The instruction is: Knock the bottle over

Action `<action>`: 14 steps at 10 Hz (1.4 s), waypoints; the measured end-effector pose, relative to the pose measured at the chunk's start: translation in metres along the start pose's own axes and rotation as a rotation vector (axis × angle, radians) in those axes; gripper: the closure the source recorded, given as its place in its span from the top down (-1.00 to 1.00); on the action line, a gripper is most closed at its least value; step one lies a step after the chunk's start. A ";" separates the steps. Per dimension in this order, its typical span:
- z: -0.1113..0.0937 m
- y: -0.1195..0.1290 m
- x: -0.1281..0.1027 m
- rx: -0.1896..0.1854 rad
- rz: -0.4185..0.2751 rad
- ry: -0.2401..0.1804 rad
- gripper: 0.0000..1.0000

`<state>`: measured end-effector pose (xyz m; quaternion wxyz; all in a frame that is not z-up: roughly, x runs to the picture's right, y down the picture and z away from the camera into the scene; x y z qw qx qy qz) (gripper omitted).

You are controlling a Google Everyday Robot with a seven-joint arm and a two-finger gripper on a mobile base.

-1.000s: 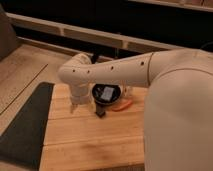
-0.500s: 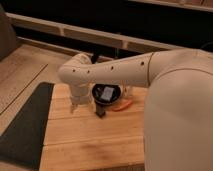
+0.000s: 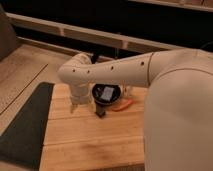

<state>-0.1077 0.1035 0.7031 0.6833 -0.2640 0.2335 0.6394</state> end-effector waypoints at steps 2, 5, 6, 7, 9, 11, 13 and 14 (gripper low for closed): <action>0.000 0.000 0.000 0.000 0.000 0.000 0.30; 0.000 0.000 0.000 0.000 0.000 0.000 0.30; 0.000 0.000 0.000 0.000 0.000 0.000 0.30; 0.000 0.000 0.000 0.000 0.000 0.000 0.30; 0.000 0.000 0.000 0.000 0.000 0.000 0.30; 0.001 -0.007 0.001 0.017 0.004 0.007 0.30; 0.004 -0.054 -0.006 0.105 0.058 0.020 0.30; 0.001 -0.091 -0.014 0.167 0.107 0.022 0.30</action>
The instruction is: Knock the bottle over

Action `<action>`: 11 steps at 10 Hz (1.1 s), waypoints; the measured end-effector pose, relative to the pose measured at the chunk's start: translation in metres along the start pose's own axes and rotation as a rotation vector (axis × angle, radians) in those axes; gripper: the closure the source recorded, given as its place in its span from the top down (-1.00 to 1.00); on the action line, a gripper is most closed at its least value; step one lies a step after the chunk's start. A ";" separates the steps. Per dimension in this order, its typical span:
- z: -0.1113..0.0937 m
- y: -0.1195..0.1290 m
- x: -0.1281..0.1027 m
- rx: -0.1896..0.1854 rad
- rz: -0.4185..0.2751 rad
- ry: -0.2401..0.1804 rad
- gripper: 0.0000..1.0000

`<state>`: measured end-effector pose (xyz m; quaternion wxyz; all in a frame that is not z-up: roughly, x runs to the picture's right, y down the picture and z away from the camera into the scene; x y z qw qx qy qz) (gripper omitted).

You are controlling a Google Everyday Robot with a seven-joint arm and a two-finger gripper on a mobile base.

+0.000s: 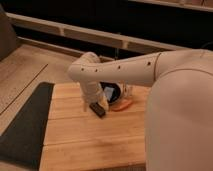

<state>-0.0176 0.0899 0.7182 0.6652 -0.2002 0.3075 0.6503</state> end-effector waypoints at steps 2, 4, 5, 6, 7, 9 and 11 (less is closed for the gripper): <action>-0.003 -0.039 -0.025 0.032 0.033 -0.027 0.30; -0.008 -0.068 -0.046 0.029 0.046 -0.069 0.30; -0.008 -0.065 -0.045 0.023 0.042 -0.067 0.30; -0.008 -0.062 -0.045 0.022 0.038 -0.068 0.30; -0.007 -0.062 -0.045 0.023 0.037 -0.067 0.30; 0.002 -0.069 -0.048 0.029 0.049 -0.058 0.30; 0.027 -0.100 -0.066 0.017 0.071 -0.057 0.30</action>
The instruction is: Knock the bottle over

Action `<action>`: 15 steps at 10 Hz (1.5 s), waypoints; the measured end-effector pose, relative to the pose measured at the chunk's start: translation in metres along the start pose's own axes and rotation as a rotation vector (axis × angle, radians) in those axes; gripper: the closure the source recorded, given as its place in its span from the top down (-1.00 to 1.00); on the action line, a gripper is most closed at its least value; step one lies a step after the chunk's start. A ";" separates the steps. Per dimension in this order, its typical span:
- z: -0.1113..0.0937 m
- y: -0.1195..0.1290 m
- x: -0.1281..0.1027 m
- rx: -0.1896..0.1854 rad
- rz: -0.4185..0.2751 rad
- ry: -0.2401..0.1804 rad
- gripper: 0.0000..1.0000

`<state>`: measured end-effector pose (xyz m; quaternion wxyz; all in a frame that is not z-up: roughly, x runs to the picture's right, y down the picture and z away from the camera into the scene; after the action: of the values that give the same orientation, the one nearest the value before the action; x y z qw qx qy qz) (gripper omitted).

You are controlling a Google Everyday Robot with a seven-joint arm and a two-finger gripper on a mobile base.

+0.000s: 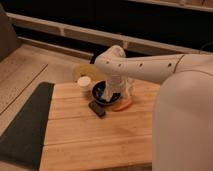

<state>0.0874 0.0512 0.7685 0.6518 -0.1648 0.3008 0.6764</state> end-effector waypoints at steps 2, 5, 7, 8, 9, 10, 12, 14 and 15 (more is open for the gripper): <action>0.019 -0.013 -0.021 -0.049 -0.012 -0.022 0.30; 0.040 -0.018 -0.039 -0.155 -0.132 -0.040 0.30; 0.046 -0.003 -0.045 -0.243 -0.272 -0.045 0.30; 0.049 -0.001 -0.048 -0.274 -0.334 -0.044 0.30; 0.052 -0.004 -0.051 -0.290 -0.383 -0.035 0.30; 0.056 -0.009 -0.056 -0.298 -0.426 -0.031 0.30; 0.060 -0.029 -0.072 -0.280 -0.484 -0.028 0.30; 0.059 -0.046 -0.088 -0.260 -0.532 -0.034 0.30; 0.055 -0.051 -0.102 -0.248 -0.588 -0.048 0.30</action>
<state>0.1566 0.0044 0.8637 0.8012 -0.3069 0.1398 0.4943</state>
